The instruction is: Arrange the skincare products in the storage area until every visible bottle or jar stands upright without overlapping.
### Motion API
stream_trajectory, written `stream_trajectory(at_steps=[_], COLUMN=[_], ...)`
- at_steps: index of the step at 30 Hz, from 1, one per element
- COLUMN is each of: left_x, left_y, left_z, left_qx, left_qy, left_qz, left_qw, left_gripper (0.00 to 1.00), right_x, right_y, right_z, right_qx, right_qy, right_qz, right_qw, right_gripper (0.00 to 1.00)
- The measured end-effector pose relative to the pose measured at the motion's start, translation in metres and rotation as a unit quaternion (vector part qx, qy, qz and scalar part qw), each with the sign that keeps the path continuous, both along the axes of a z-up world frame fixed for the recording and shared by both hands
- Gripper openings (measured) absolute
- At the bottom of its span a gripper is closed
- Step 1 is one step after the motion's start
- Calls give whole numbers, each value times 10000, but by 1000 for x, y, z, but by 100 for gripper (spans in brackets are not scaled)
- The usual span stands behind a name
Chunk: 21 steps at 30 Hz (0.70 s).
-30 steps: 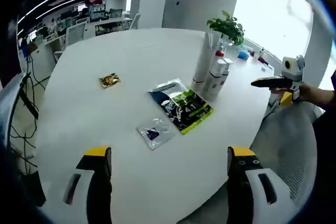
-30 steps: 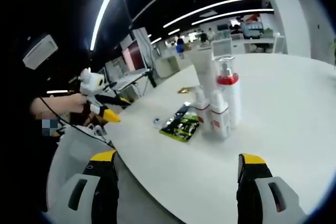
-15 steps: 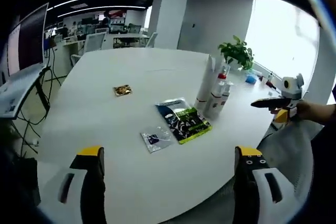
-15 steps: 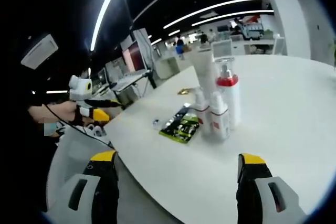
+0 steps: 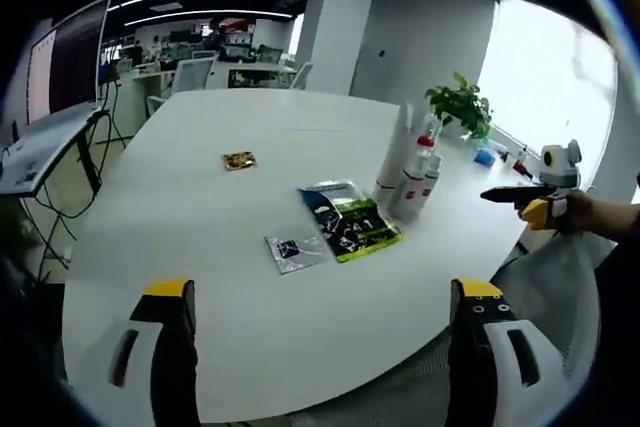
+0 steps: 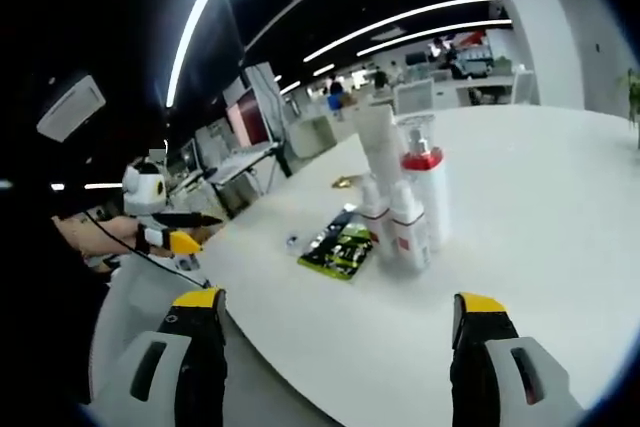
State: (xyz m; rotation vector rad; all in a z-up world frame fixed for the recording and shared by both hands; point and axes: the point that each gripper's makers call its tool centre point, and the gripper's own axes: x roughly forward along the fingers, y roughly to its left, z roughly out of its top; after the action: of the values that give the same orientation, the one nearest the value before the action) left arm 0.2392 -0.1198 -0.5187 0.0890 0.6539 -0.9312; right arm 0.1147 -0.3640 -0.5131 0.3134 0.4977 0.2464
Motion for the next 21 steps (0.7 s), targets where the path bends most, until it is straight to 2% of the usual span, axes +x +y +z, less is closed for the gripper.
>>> stream_trajectory(at_steps=[14,21], left_x=[6,20], left_y=[-8,-9], left_z=[6,9], left_qx=[53,76], left_qy=[-24,-20], left_qz=[-118,-140], left_qw=[9999,9999], left_gripper=[99,99], right_x=[-1,-1], right_y=[4,2], right_z=[-1,-3], right_qx=[7,39], right_qy=[31,59], right_qz=[35,1], right_qw=[10000,10000], right_gripper=[98,98])
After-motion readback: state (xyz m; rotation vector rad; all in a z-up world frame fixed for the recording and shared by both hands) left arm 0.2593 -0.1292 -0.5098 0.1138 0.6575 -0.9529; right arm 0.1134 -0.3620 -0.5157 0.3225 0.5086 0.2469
